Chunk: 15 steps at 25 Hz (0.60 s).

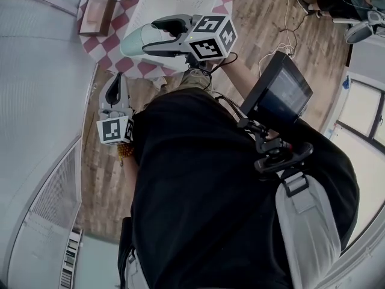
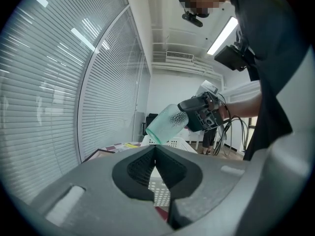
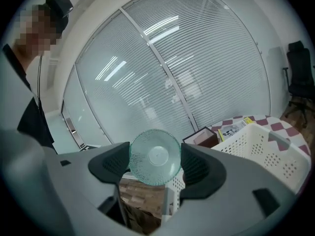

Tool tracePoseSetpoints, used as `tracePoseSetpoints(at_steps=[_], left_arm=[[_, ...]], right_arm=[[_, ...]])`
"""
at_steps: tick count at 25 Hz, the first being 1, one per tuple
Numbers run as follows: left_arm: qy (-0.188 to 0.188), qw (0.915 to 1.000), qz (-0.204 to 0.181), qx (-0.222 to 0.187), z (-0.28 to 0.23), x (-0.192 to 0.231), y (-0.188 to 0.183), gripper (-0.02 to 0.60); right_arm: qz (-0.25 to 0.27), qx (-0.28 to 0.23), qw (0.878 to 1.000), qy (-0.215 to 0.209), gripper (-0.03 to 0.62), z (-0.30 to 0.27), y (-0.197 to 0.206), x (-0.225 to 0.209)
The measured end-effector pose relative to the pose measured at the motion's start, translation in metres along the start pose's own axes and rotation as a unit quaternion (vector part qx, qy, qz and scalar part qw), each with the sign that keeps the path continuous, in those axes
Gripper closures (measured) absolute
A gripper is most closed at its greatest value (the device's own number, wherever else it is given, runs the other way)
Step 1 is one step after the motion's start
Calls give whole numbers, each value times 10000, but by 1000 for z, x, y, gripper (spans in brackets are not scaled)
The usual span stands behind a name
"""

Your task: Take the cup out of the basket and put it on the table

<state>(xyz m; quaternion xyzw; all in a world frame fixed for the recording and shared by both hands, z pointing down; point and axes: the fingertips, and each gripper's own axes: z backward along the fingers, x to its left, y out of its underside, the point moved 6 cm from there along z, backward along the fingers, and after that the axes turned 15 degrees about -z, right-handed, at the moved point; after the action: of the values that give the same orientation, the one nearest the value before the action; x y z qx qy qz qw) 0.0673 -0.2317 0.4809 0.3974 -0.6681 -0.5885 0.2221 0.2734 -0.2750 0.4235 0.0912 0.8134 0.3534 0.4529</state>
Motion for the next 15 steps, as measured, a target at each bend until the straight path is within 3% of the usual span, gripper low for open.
tracePoseSetpoints(at_steps=[9,15], left_arm=[[326,9992,-190,-111,-12,-4,-3,575],[447,9982,-289,-289,-16,-8,-10,575]], right_arm=[[66,-382,9992,103,256,15,5,10],[-92,-814,9966,-54,256,25,19,18]])
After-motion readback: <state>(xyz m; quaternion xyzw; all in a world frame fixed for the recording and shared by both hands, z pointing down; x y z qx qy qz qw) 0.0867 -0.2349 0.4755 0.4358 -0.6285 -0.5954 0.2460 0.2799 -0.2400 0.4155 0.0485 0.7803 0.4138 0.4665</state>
